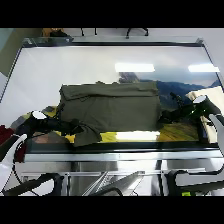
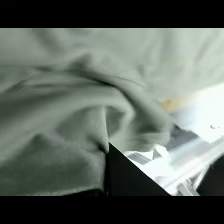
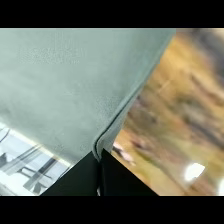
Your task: Fold the shirts.
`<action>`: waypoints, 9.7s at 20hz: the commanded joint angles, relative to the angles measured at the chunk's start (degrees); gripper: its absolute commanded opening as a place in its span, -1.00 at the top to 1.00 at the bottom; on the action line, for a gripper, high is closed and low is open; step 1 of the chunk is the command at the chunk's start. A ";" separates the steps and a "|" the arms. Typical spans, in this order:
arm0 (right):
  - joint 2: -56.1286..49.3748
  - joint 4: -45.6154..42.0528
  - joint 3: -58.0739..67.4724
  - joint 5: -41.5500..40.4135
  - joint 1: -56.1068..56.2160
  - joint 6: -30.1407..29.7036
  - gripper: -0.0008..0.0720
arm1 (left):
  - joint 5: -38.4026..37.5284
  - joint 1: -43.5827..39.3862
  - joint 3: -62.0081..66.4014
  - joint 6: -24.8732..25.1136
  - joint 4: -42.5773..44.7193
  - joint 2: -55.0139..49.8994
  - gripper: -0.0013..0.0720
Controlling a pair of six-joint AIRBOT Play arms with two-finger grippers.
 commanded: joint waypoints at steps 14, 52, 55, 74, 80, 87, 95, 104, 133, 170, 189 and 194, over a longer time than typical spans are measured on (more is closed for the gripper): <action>9.22 7.39 0.31 -6.01 -8.41 0.46 0.89 | -5.73 -5.66 16.90 -3.76 12.63 17.14 0.94; -21.42 27.63 20.87 -17.51 -2.14 -14.25 0.78 | -12.61 -13.73 71.32 -11.93 19.85 -36.24 0.93; -17.84 27.67 24.92 -12.41 -2.08 -13.51 0.89 | -7.72 -19.65 71.34 -11.96 19.82 -38.82 0.93; 5.31 30.58 34.67 4.76 -2.78 -4.52 0.89 | 4.07 -36.72 76.91 -9.62 -3.80 -46.40 0.94; 2.21 36.46 34.56 0.96 7.78 -4.57 0.89 | -9.99 -19.37 76.91 -4.57 -15.54 -22.56 0.93; -11.58 32.50 34.56 -16.52 37.16 -6.88 0.89 | -17.20 -5.44 76.87 -3.06 -15.89 -2.19 0.93; -14.19 29.35 34.64 -27.74 40.72 -9.73 -0.66 | -22.18 -4.24 73.37 -1.09 -15.50 6.38 0.93; -9.14 3.78 34.51 -6.82 13.81 12.37 -0.92 | -18.05 -4.24 54.90 2.27 -15.61 13.05 0.93; -3.32 41.57 43.71 -26.29 -1.70 6.99 0.89 | -17.99 -4.24 47.74 2.21 -15.52 16.33 0.93; -12.61 60.94 43.74 0.90 -38.84 1.22 0.89 | -21.09 -4.55 47.74 4.26 -15.47 16.13 0.93; -0.70 10.27 43.71 22.82 -52.96 41.53 0.89 | -20.61 -4.55 40.26 6.80 -16.04 15.89 0.93; -0.24 -6.34 41.86 28.33 -53.07 43.67 0.89 | -20.59 -4.55 40.26 7.39 -16.02 15.89 0.93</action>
